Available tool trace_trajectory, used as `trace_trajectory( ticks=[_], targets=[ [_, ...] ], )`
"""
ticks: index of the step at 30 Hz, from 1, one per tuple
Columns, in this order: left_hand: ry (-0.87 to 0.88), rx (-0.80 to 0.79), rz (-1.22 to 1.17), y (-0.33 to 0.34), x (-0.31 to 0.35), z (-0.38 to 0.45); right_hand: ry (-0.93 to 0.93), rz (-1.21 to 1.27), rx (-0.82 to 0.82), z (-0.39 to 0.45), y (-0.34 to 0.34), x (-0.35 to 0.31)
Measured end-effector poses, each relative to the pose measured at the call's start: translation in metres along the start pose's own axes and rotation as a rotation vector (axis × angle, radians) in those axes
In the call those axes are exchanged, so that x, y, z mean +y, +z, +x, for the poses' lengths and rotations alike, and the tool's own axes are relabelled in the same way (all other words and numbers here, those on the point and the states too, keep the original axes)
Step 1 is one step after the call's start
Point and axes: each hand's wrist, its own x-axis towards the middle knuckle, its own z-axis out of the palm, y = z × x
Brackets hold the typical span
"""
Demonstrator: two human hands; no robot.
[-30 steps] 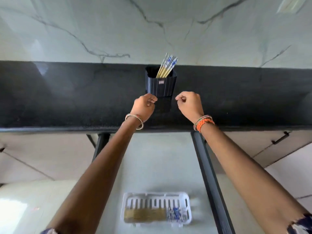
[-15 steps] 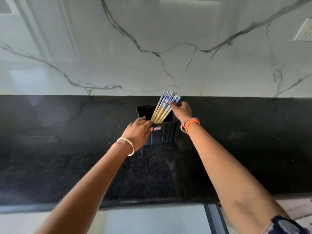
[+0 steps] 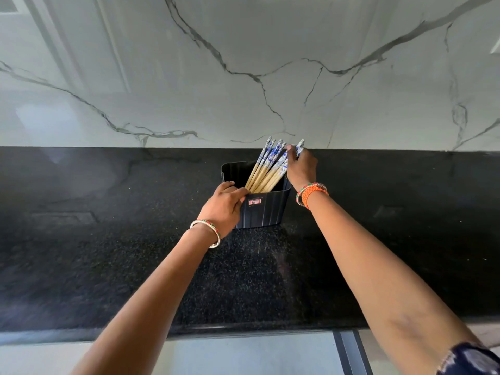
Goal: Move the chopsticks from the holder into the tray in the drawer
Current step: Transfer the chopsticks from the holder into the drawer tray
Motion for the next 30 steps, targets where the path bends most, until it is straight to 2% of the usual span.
trace_trajectory(
  ticks=[6, 9, 13, 16, 18, 21, 24, 27, 30],
  targets=[
    [-0.045, -0.073, 0.003, -0.006, 0.005, -0.001, -0.014, 0.024, 0.054, -0.005, -0.010, -0.007],
    [-0.069, -0.113, 0.064, -0.014, 0.012, -0.003, -0.123, 0.081, 0.147, -0.009, -0.026, -0.016],
    [-0.029, 0.017, 0.076, -0.029, 0.035, -0.013, -0.277, 0.100, 0.317, -0.016, -0.064, -0.043],
    [-0.004, 0.109, 0.071, -0.044, 0.062, -0.023, -0.319, 0.231, 0.433, -0.033, -0.097, -0.068],
    [0.021, 0.180, 0.122, -0.054, 0.082, -0.031, -0.317, 0.352, 0.412, -0.059, -0.112, -0.081],
    [0.053, 0.265, 0.274, -0.065, 0.109, -0.053, -0.216, 0.560, 0.248, -0.117, -0.120, -0.093],
    [-0.065, 0.310, 0.206, -0.070, 0.118, -0.091, -0.075, 0.697, 0.160, -0.174, -0.117, -0.091],
    [-0.137, 0.316, 0.222, -0.063, 0.112, -0.139, 0.020, 0.698, 0.105, -0.219, -0.118, -0.080],
    [-0.166, 0.299, 0.267, -0.059, 0.108, -0.182, 0.091, 0.613, 0.119, -0.246, -0.128, -0.073]
  ],
)
